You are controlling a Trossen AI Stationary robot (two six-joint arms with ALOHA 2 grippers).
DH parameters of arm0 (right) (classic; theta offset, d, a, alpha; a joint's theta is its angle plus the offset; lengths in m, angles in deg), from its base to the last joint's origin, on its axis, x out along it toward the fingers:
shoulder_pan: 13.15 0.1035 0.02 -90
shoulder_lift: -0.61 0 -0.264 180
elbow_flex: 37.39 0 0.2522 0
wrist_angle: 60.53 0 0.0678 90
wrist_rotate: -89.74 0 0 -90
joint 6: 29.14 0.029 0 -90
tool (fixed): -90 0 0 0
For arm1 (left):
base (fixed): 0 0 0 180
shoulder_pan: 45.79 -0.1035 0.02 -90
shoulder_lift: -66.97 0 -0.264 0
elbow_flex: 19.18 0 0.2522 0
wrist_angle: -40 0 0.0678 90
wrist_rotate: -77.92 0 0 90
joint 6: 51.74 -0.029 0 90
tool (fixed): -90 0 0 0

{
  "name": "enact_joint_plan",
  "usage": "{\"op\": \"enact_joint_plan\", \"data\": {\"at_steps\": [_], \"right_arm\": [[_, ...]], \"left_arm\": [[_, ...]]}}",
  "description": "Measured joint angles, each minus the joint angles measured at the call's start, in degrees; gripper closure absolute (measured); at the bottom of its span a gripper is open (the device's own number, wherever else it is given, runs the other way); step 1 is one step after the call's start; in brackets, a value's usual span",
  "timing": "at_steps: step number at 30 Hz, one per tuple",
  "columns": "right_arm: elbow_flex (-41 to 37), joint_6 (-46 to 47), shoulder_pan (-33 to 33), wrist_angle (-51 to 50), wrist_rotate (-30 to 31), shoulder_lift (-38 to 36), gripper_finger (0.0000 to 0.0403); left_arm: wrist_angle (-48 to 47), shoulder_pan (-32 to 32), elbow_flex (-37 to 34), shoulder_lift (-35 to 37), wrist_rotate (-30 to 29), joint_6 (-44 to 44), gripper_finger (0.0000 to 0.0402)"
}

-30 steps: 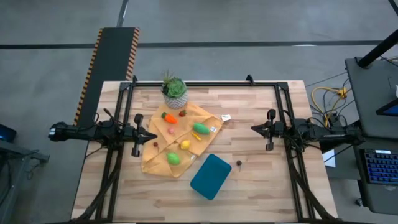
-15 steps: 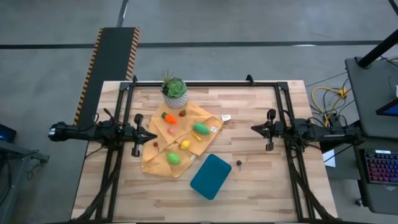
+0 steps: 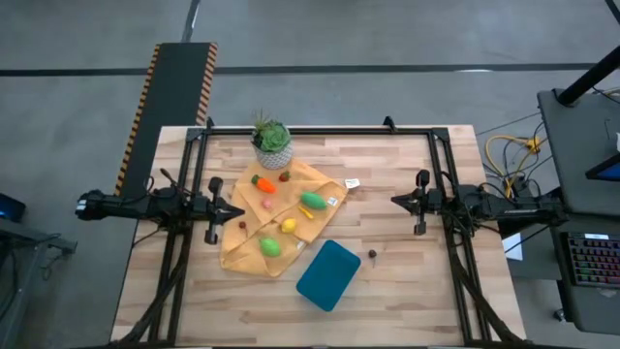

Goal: Pick and placing Produce into tupperware
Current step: Put the black cherry into the blue bin

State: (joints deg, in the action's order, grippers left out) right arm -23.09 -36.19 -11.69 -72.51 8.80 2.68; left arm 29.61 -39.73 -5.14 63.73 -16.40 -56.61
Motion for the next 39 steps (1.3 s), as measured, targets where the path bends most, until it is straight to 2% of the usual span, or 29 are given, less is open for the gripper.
{"op": "enact_joint_plan", "data": {"at_steps": [5, 14, 19, 24, 29, 34, 39], "right_arm": [[0.02, 0.00, 0.00, 0.07, 0.00, 0.00, 0.0394], [0.01, 0.10, 0.02, 0.15, -0.01, 0.00, 0.0394], [0.00, 3.29, 0.00, 1.67, 0.00, 0.00, 0.0394], [0.00, 6.84, 0.02, 6.29, 0.91, 0.00, 0.0387], [3.05, 10.01, 0.09, 7.06, -7.68, 0.78, 0.0332], [10.91, 6.52, 1.60, 6.49, -8.48, 5.20, 0.0250], [24.52, 3.20, 4.02, -0.44, -9.25, 13.23, 0.0186]], "left_arm": [[0.36, 0.02, 0.00, -0.02, 0.03, 0.05, 0.0402], [7.14, 0.00, 0.00, -0.04, -0.86, 4.05, 0.0402], [6.88, 0.00, 0.00, -0.39, -0.97, 4.44, 0.0402], [6.64, 0.00, 0.00, -1.90, -4.10, 4.08, 0.0399], [6.73, 0.00, 0.00, -3.69, -6.85, 2.57, 0.0357], [6.77, 0.02, 0.00, -5.10, -9.57, 2.94, 0.0291], [6.99, 0.01, 0.00, -5.79, -10.24, 2.95, 0.0233]]}}
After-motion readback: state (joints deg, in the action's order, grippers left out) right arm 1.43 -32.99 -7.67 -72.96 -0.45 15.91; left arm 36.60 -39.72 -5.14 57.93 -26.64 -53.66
